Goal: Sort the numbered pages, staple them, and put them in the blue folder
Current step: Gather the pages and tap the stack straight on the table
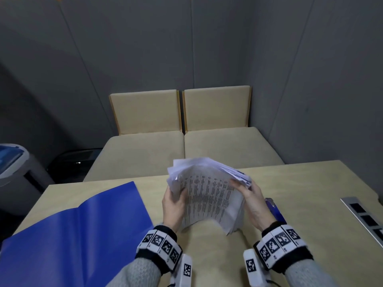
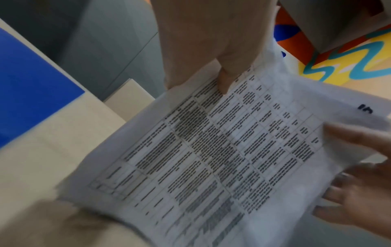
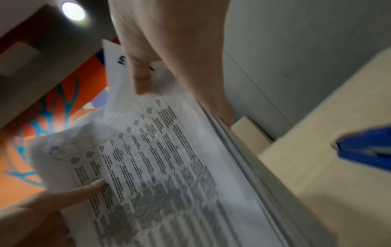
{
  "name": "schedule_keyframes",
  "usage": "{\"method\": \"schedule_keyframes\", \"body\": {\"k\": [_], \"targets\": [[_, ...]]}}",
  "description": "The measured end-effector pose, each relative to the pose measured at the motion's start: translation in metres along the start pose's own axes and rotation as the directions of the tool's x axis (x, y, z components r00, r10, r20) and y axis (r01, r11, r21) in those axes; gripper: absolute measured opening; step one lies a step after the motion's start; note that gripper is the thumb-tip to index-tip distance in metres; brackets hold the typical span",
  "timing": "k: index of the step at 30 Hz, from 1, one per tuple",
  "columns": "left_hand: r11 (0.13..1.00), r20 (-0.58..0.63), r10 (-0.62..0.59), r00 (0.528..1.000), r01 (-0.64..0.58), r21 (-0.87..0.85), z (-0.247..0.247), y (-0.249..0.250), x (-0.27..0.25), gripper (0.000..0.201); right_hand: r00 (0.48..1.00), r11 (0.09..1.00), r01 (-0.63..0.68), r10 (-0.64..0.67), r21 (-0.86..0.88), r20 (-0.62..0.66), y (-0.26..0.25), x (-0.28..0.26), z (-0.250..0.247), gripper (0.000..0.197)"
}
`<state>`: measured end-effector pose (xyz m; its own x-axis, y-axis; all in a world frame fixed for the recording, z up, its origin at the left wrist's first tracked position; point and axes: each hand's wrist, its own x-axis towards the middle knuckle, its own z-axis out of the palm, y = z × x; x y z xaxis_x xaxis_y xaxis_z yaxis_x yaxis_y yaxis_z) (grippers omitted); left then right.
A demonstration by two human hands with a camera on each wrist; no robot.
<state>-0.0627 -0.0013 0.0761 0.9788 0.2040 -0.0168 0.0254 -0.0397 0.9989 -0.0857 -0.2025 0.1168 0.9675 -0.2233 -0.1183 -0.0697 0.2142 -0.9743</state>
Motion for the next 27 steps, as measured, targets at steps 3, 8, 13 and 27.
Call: {"method": "schedule_keyframes", "body": {"k": [3,8,13,27], "targets": [[0.959,0.063,0.196,0.979,-0.204,0.196,-0.004,0.021,0.004,0.02,0.954,0.877,0.189,-0.271,-0.442,-0.129,-0.023,-0.001,-0.011,0.066],[0.532,0.442,0.501,0.744,-0.668,0.52,0.008,0.069,0.014,0.024,0.929,0.472,0.361,-0.257,-0.804,0.266,-0.058,0.001,0.0,0.081],[0.291,0.597,0.492,0.634,-0.766,0.574,0.019,0.078,0.017,0.026,0.978,0.952,0.177,-0.141,-0.251,0.154,-0.049,0.002,-0.004,0.019],[0.993,0.134,-0.019,0.991,0.034,-0.109,-0.067,0.039,0.025,0.043,0.996,0.986,0.07,-0.076,0.154,0.034,0.0,0.009,-0.036,0.042]]}}
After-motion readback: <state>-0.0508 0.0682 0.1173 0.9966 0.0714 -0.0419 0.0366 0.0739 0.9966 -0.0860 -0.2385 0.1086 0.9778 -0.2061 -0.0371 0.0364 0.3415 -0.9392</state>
